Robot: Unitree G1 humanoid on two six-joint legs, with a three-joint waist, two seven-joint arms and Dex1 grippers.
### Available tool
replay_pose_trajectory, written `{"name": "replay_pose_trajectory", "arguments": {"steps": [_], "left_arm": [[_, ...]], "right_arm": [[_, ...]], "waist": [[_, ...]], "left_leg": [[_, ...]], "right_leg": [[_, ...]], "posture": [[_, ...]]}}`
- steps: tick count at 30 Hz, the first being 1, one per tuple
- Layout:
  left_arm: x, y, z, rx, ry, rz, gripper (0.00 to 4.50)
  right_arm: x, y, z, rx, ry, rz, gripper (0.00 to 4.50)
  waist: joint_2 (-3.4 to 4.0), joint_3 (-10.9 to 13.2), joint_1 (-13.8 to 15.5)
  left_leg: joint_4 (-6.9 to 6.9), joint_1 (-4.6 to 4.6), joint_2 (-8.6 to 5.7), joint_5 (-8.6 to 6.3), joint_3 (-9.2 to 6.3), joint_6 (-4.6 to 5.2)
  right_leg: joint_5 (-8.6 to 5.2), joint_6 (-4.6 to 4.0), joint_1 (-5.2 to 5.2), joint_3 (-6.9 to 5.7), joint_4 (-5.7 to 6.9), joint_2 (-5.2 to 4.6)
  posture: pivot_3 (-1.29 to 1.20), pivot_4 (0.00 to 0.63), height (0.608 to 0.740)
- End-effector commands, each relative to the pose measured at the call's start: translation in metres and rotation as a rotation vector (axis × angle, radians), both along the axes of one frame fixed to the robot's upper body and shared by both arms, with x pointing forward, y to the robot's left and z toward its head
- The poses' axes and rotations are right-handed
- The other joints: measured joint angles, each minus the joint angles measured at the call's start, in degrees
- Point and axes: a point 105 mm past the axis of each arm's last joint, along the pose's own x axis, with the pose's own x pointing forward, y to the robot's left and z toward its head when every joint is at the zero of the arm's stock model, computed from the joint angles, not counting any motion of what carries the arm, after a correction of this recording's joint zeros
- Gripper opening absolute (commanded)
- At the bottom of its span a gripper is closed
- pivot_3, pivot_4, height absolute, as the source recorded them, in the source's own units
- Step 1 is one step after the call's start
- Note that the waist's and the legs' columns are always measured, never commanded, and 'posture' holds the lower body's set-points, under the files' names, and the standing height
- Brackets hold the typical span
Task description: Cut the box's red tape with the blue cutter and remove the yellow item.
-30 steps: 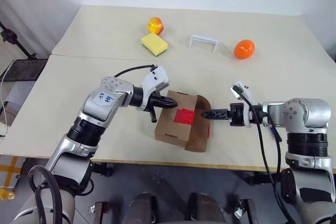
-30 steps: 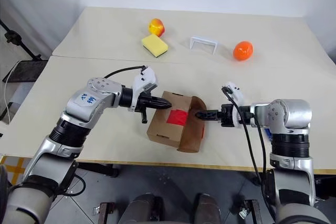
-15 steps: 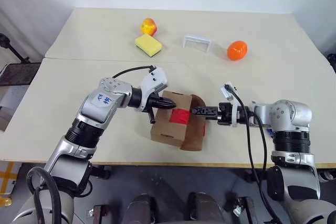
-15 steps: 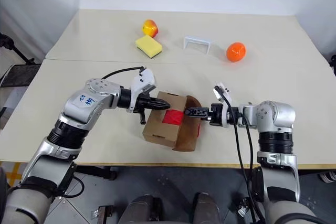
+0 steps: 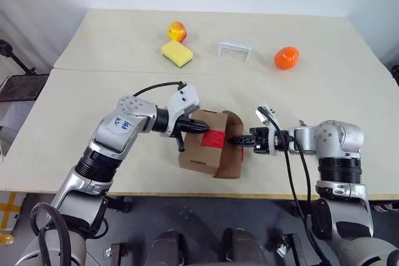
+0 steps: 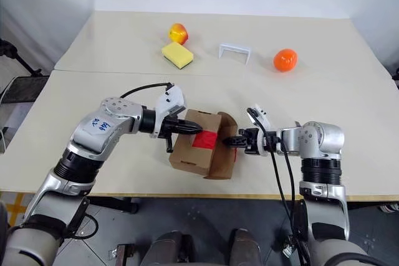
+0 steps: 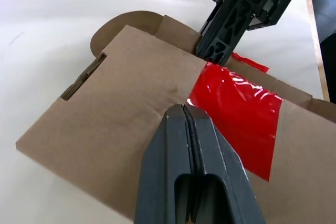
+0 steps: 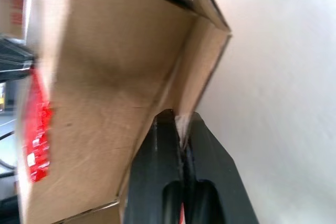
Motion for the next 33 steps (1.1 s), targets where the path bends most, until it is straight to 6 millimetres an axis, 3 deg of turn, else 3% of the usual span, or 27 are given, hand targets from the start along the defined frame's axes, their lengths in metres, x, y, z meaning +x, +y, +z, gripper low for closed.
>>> {"name": "replay_pose_trajectory", "arguments": {"steps": [1, 6, 10, 15, 19, 27, 33], "left_arm": [[0.0, 0.009, -0.012, 0.033, 0.034, 0.034, 0.0], [0.002, 0.012, -0.019, 0.068, 0.002, 0.039, 0.0], [0.002, 0.003, -0.02, 0.043, -0.003, 0.022, 0.0], [0.008, -0.008, -0.007, -0.03, -0.054, 0.024, 0.0], [0.016, -0.009, 0.0, -0.075, -0.094, 0.066, 0.0], [0.021, -0.005, 0.001, -0.112, -0.102, 0.112, 0.0], [0.009, 0.013, 0.018, -0.166, -0.02, 0.076, 0.0]], "right_arm": [[0.004, -0.006, 0.019, -0.032, -0.073, -0.045, 0.03], [0.001, -0.002, 0.051, -0.05, -0.197, -0.031, 0.03], [-0.003, 0.004, 0.071, -0.071, -0.245, -0.015, 0.03], [-0.005, 0.008, 0.114, -0.145, -0.332, 0.008, 0.03], [-0.012, 0.005, 0.135, -0.243, -0.356, 0.005, 0.03], [-0.011, 0.009, 0.132, -0.37, -0.347, -0.012, 0.03], [-0.006, 0.016, 0.107, -0.439, -0.286, -0.032, 0.03]], "waist": [[0.0, 0.0, 0.06], [0.02, 0.01, 0.02], [0.02, 0.01, 0.1], [0.06, 0.05, 0.08], [0.1, 0.07, 0.13], [-0.11, 0.2, 0.07], [-0.11, 0.2, -0.15]], "left_leg": [[0.0, 0.0, -0.01, 0.0, 0.0, 0.0], [0.0, -0.02, -0.02, 0.0, -0.01, 0.0], [0.01, -0.06, -0.02, 0.0, -0.03, 0.0], [0.02, -0.1, 0.01, 0.0, -0.04, 0.01], [-0.02, -0.19, 0.02, 0.01, -0.05, 0.03], [-0.05, -0.47, 0.06, 0.0, 0.0, 0.04], [-0.03, -0.62, 0.17, 0.0, 0.03, 0.04]], "right_leg": [[0.0, 0.0, 0.0, 0.02, 0.0, 0.0], [0.0, 0.0, -0.02, 0.03, -0.01, -0.01], [0.0, 0.0, -0.02, 0.03, -0.02, -0.03], [0.0, 0.0, -0.02, 0.01, -0.06, -0.05], [0.0, 0.0, -0.06, -0.05, -0.24, -0.05], [0.0, 0.0, -0.21, -0.17, -0.51, -0.04], [0.0, 0.0, -0.43, -0.17, -0.43, -0.04]], "posture": [[0.0, 0.15, 0.74], [0.0, 0.15, 0.74], [0.0, 0.15, 0.74], [0.0, 0.15, 0.74], [0.0, 0.15, 0.74], [0.0, 0.15, 0.74], [0.0, 0.15, 0.74]]}}
